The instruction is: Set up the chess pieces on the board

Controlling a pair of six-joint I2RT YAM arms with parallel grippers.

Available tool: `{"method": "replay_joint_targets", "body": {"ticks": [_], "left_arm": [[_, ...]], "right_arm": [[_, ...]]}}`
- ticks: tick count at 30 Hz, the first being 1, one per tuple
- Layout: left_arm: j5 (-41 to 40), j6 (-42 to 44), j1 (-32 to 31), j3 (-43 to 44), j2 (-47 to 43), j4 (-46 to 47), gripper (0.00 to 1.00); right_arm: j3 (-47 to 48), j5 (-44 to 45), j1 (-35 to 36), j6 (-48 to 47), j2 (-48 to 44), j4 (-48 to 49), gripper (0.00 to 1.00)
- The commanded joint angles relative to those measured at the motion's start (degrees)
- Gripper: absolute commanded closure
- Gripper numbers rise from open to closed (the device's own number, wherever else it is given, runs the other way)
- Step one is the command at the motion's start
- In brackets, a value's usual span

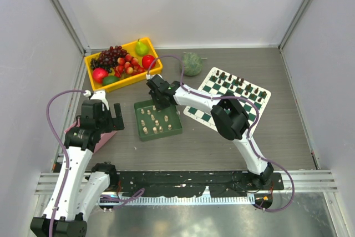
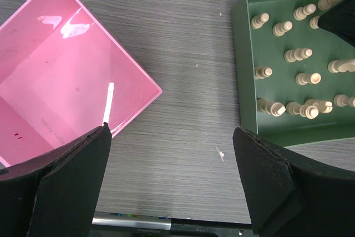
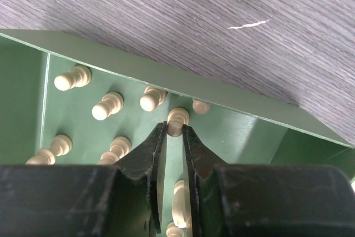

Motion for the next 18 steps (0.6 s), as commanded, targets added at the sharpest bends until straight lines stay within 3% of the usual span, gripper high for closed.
{"method": "replay_joint_targets", "body": {"ticks": [1, 12, 18], "left_arm": [[-0.58, 1.04, 0.24, 1.7, -0.19, 0.39, 0.0], [-0.49, 0.95, 0.33, 1.7, -0.37, 0.48, 0.0], [-0.31, 0.95, 0.24, 1.61, -0.19, 0.57, 0.01]], "right_arm": [[0.86, 0.48, 0.3, -1.07, -3.95, 0.43, 0.84], [-5.37, 3.02, 0.3, -0.63, -15.54, 1.31, 0.84], [-19.58, 8.56, -1.45, 0.95, -29.33, 4.99, 0.84]]}}
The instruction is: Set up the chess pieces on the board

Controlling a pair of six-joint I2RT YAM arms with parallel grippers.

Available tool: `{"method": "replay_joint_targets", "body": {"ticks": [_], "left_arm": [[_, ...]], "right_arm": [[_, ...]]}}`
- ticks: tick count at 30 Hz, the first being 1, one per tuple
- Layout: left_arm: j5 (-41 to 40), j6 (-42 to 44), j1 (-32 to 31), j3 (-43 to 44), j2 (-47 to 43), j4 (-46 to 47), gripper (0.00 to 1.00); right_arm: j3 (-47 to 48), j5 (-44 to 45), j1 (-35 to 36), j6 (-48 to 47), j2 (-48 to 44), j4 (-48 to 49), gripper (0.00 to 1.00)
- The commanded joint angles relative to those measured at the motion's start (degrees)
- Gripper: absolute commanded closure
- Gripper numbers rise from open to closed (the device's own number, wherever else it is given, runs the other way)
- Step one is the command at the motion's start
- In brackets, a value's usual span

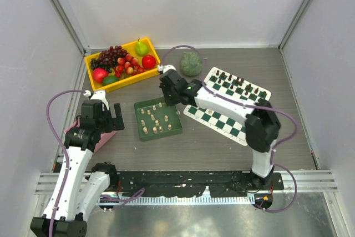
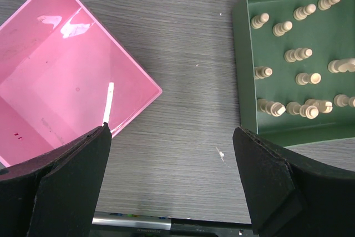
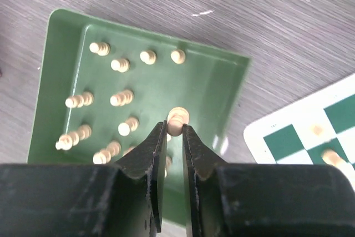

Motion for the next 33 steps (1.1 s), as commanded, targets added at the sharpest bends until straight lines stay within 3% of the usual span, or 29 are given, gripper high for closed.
{"method": "replay_joint_targets", "body": {"ticks": [1, 9, 14, 33], "left_arm": [[-0.23, 0.95, 0.24, 1.7, -0.1, 0.5, 0.0], [0.13, 0.77, 0.33, 1.52, 0.07, 0.68, 0.0], [0.3, 0.77, 0.33, 1.7, 0.43, 0.68, 0.0], [-0.05, 0.68, 0.24, 1.61, 0.08, 0.42, 0.0]], "right_arm": [[-10.01, 4.87, -2.04, 1.97, -14.87, 3.78, 0.84], [-31.2, 5.49, -13.73, 5.85, -30.36, 5.54, 0.84], [-40.6, 4.87, -19.18, 6.38, -33.63, 6.86, 0.84], [-44.57, 4.79, -22.53, 6.91, -26.51, 13.89, 0.84]]}}
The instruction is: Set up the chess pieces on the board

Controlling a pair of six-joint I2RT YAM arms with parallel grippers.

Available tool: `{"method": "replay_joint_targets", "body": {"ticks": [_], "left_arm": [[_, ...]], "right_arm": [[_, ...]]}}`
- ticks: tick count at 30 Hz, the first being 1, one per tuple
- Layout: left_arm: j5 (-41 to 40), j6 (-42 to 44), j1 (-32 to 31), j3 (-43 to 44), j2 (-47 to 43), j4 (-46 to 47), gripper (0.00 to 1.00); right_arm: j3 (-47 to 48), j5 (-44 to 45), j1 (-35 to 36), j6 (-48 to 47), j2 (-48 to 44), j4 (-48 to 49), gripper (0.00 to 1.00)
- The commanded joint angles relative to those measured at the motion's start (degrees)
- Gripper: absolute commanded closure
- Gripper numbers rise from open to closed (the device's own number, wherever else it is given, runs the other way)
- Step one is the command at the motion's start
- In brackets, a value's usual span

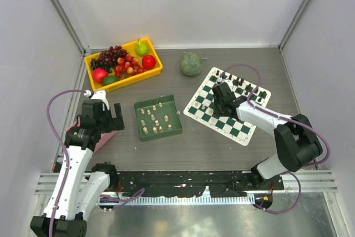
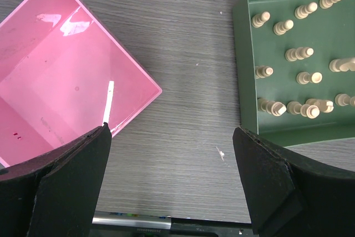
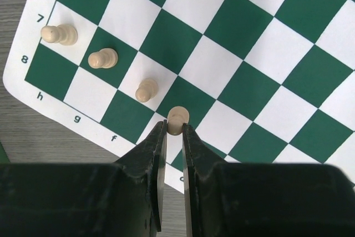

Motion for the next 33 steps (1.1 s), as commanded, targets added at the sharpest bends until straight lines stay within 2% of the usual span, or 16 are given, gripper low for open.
{"method": "replay_joint_targets", "body": {"ticks": [1, 15, 22, 25, 29, 33], "left_arm": [[-0.27, 0.79, 0.33, 1.52, -0.3, 0.41, 0.01], [-0.18, 0.88, 0.24, 1.7, -0.12, 0.41, 0.0], [-0.18, 0.79, 0.33, 1.7, -0.03, 0.5, 0.0], [-0.09, 0.79, 0.24, 1.7, -0.03, 0.41, 0.01], [-0.18, 0.79, 0.33, 1.61, -0.3, 0.41, 0.01], [-0.18, 0.88, 0.24, 1.7, -0.56, 0.5, 0.01]], "right_arm": [[0.28, 0.65, -0.71, 0.68, 1.01, 3.16, 0.84], [-1.57, -0.49, -1.42, 1.38, 3.3, 4.56, 0.82], [0.62, 0.04, -1.42, 0.15, 0.23, 1.76, 0.65], [3.69, 0.3, -1.42, -0.99, -2.58, -1.23, 0.54], [7.29, -0.66, -1.24, -1.96, -5.92, -2.82, 0.48], [12.99, -3.91, 1.65, -2.4, -5.15, -2.73, 0.45]]}}
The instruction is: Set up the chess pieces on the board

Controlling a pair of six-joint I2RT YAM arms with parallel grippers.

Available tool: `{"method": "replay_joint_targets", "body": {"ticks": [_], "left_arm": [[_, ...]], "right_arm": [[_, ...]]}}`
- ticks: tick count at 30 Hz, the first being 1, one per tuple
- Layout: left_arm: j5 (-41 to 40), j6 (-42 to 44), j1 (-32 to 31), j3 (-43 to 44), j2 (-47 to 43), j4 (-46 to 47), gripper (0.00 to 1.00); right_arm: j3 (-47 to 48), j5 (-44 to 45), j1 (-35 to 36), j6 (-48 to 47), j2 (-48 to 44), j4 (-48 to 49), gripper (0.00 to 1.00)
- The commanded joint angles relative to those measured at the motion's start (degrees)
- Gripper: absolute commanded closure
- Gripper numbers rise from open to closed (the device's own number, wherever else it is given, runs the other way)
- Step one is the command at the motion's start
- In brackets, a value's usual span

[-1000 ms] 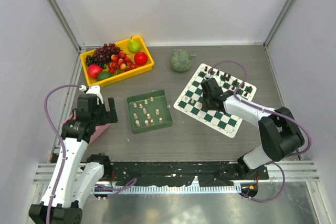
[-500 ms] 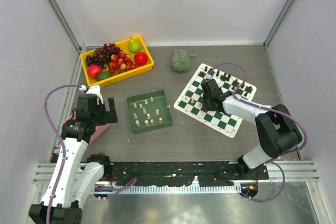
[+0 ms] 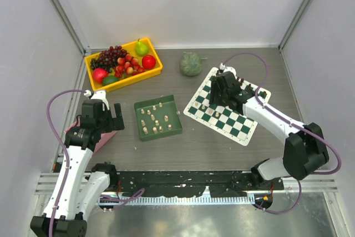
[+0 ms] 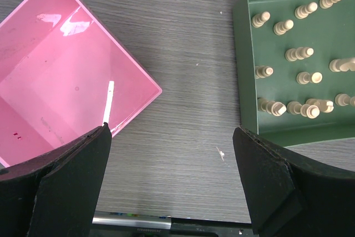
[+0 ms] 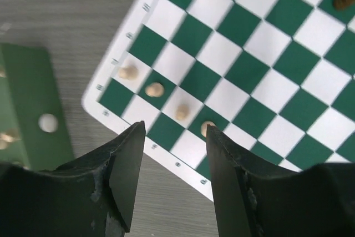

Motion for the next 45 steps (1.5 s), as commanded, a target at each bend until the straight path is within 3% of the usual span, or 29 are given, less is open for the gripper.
{"method": "replay_joint_targets", "body": {"ticks": [1, 10, 17, 45], "left_arm": [[-0.18, 0.88, 0.33, 1.7, -0.56, 0.59, 0.01], [-0.44, 0.79, 0.24, 1.61, -1.53, 0.5, 0.01], [-0.27, 0.79, 0.33, 1.52, -1.88, 0.5, 0.01], [-0.36, 1.06, 0.33, 1.61, -1.53, 0.68, 0.01]], "right_arm": [[8.4, -2.75, 4.47, -1.39, -0.69, 0.0, 0.45], [28.35, -5.13, 18.89, -1.49, 19.5, 0.79, 0.45], [40.13, -4.43, 21.8, -1.75, 33.14, -1.32, 0.47], [51.75, 0.49, 21.63, -2.01, 48.1, -4.48, 0.6]]}}
